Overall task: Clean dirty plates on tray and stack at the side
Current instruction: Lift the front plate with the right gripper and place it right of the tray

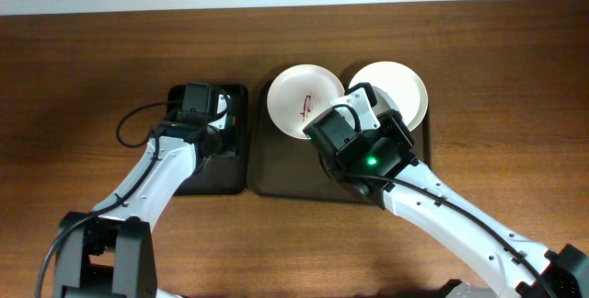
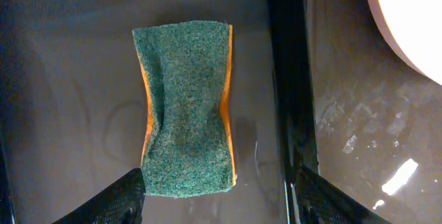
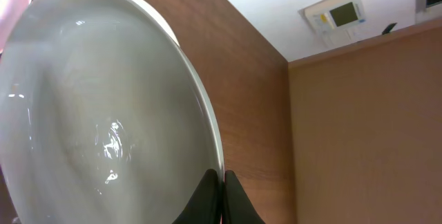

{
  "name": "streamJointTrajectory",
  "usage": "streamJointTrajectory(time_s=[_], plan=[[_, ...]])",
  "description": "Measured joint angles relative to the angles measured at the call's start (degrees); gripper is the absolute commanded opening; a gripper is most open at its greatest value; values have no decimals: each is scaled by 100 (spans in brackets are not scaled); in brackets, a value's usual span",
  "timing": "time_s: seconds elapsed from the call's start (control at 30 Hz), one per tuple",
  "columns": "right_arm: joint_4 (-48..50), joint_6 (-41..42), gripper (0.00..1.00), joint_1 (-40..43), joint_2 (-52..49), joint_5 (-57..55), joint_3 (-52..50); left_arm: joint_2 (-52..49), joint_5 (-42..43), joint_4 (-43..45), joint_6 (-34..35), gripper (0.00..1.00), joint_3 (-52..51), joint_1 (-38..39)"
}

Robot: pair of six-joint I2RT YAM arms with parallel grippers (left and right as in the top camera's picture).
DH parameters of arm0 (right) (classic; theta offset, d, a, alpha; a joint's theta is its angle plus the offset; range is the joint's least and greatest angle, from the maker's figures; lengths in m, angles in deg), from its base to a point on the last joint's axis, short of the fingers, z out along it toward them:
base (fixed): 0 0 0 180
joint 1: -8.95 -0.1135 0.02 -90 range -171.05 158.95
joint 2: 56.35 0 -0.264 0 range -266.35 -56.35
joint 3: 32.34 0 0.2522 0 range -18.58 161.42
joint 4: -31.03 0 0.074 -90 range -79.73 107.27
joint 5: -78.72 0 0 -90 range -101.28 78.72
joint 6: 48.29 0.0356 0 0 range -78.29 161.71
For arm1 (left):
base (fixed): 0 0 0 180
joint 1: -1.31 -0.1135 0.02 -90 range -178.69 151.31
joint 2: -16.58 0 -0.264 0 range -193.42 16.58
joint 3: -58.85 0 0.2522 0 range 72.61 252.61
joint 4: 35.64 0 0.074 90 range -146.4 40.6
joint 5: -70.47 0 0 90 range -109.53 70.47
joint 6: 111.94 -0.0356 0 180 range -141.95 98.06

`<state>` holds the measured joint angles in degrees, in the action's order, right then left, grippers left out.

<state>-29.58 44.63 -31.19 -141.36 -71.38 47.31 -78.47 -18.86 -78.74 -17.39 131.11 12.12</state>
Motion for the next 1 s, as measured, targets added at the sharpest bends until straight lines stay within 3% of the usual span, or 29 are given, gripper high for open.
streamJointTrajectory(time_s=[0.27, 0.4, 0.63, 1.0], plan=[[251, 326, 4, 79, 0, 83, 0, 0, 0, 0, 0, 68, 0, 0], [256, 765, 4, 623, 0, 671, 2, 0, 0, 0, 0, 68, 0, 0], [256, 1209, 4, 2295, 13, 1696, 35, 0, 0, 2, 0, 68, 0, 0], [254, 1515, 4, 6083, 52, 4566, 269, 0, 0, 0, 0, 68, 0, 0]])
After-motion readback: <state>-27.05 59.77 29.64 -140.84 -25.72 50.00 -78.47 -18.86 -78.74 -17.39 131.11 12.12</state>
